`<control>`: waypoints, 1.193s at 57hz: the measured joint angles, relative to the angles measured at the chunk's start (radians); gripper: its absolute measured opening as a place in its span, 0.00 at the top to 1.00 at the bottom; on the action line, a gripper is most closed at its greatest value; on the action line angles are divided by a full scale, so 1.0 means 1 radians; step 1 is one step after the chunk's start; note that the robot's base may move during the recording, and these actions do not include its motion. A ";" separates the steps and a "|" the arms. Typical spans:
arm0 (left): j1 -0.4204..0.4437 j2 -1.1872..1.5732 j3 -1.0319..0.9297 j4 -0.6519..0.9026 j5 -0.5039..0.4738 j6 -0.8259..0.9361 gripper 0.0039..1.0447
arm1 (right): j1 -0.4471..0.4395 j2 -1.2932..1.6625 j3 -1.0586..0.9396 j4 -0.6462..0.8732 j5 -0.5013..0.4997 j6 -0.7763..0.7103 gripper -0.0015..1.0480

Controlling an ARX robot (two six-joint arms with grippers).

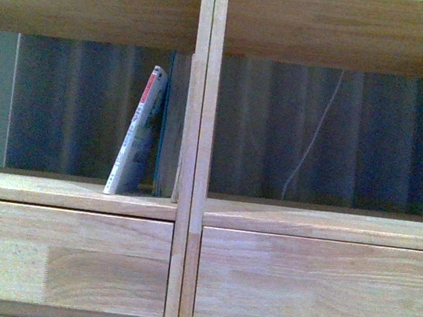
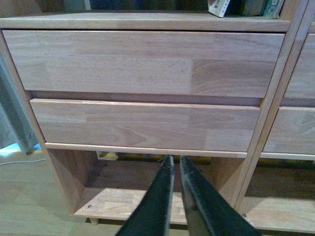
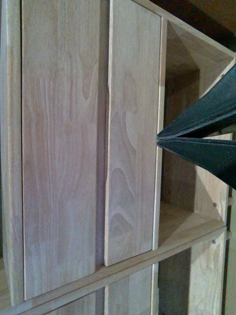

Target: Organize books on shelf

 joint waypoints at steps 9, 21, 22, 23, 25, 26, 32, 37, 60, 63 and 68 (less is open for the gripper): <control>0.000 -0.024 -0.029 0.007 0.000 0.000 0.98 | 0.047 -0.067 -0.047 -0.017 0.063 -0.001 0.97; 0.000 -0.045 -0.058 0.013 0.000 0.000 0.98 | 0.127 -0.158 -0.093 -0.058 0.123 0.000 0.97; 0.000 -0.047 -0.060 0.014 0.001 0.000 0.98 | 0.127 -0.166 -0.097 -0.063 0.123 0.000 0.97; 0.000 -0.048 -0.062 0.014 0.001 0.000 0.98 | 0.127 -0.173 -0.100 -0.067 0.123 0.000 0.97; 0.000 -0.051 -0.066 0.014 0.001 0.000 0.98 | 0.128 -0.188 -0.106 -0.076 0.123 0.000 0.97; 0.000 -0.053 -0.068 0.014 0.001 0.000 0.98 | 0.128 -0.196 -0.109 -0.081 0.123 0.000 0.97; 0.000 -0.061 -0.075 0.015 0.001 0.000 0.98 | 0.128 -0.238 -0.124 -0.108 0.123 0.000 0.97; 0.000 -0.096 -0.110 0.021 0.003 0.000 0.98 | 0.128 -0.273 -0.135 -0.133 0.124 -0.001 0.97; 0.000 -0.102 -0.115 0.020 0.002 0.000 0.98 | 0.128 -0.395 -0.164 -0.205 0.124 -0.001 0.97; 0.000 -0.102 -0.115 0.020 0.002 0.000 0.98 | 0.128 -0.409 -0.164 -0.220 0.124 -0.001 0.97; 0.000 -0.102 -0.115 0.020 0.002 0.000 0.98 | 0.128 -0.433 -0.164 -0.245 0.124 -0.001 0.97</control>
